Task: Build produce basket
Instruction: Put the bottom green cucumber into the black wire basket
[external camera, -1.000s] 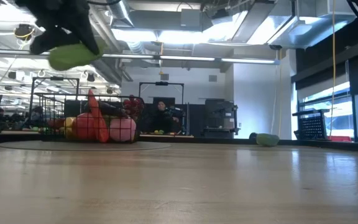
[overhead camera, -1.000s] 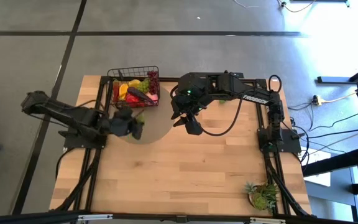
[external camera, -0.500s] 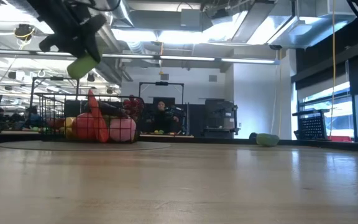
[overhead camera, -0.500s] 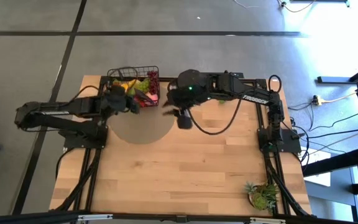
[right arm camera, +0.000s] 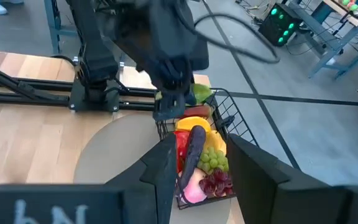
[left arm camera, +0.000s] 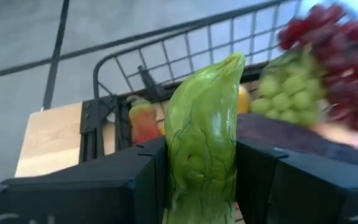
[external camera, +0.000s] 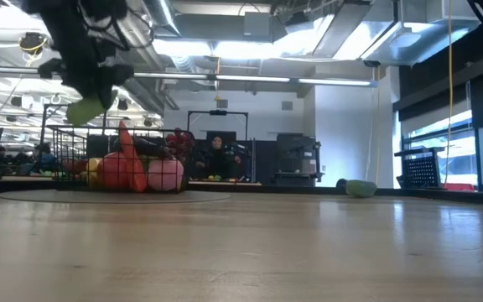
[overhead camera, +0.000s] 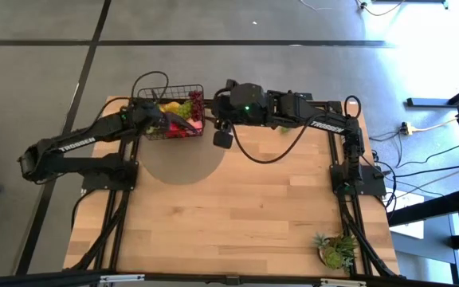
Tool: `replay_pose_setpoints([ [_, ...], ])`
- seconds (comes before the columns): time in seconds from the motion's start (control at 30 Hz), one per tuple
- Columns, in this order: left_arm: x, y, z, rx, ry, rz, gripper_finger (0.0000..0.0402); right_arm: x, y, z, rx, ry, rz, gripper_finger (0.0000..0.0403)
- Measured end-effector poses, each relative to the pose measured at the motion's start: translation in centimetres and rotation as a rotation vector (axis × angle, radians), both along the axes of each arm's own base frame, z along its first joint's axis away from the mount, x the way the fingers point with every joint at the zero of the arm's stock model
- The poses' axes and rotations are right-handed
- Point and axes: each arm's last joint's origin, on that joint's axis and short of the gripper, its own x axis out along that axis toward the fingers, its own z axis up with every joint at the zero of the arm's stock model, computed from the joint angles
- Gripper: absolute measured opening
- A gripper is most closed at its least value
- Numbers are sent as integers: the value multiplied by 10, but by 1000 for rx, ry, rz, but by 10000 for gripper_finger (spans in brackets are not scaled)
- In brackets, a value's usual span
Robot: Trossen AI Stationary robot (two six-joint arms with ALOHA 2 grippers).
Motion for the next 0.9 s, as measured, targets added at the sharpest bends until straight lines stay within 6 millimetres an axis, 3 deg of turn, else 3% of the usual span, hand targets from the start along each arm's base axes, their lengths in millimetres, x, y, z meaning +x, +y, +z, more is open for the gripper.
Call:
replay_pose_setpoints([
  [0.47, -2, 19, -47, -32, -18, 3, 110, 0, 0, 0, -11, 3, 6, 133],
  [0.9, -4, 19, -55, -94, -40, -30, 110, 0, 0, 0, -22, 7, 11, 133],
])
